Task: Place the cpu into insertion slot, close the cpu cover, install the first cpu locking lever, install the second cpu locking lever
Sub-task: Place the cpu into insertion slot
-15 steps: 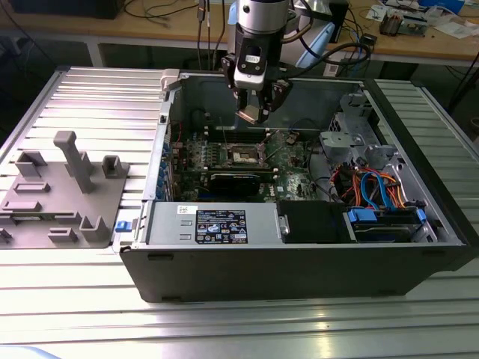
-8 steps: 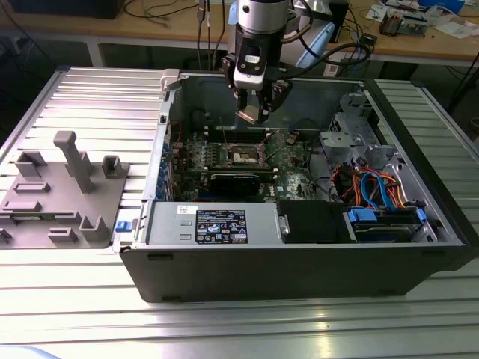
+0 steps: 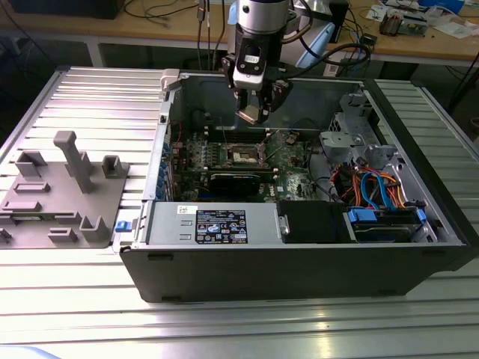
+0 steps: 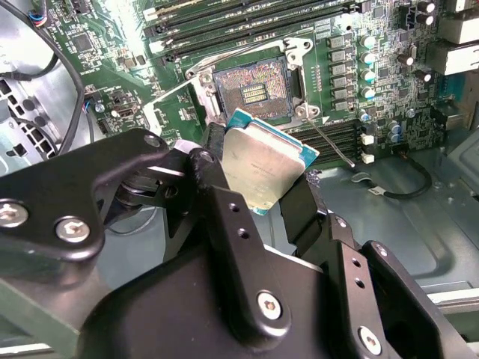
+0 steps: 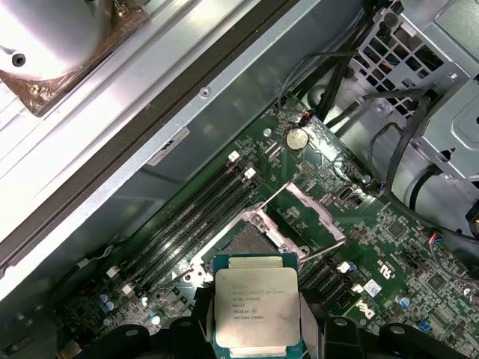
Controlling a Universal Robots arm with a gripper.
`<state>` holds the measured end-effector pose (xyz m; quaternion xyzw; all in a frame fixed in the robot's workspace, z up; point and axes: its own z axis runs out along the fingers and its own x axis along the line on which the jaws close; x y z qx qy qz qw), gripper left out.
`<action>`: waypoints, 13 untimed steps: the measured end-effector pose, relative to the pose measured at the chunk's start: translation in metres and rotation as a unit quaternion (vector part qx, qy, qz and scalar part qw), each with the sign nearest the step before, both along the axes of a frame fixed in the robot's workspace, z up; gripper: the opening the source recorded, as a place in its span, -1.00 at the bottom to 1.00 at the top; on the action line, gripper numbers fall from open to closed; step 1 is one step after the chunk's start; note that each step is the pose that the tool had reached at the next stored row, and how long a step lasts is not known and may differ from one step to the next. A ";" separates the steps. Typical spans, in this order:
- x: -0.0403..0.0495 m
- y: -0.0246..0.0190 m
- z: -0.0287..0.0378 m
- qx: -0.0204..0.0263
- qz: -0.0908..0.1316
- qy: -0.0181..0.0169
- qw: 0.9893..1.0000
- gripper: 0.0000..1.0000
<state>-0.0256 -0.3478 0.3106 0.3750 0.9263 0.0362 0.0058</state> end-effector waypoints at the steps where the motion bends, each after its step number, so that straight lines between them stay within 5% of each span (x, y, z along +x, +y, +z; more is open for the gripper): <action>1: 0.0000 0.0000 0.0000 0.000 -0.001 0.000 1.000 0.08; 13: 0.0000 0.0000 -0.0003 0.000 -0.007 0.000 1.000 0.08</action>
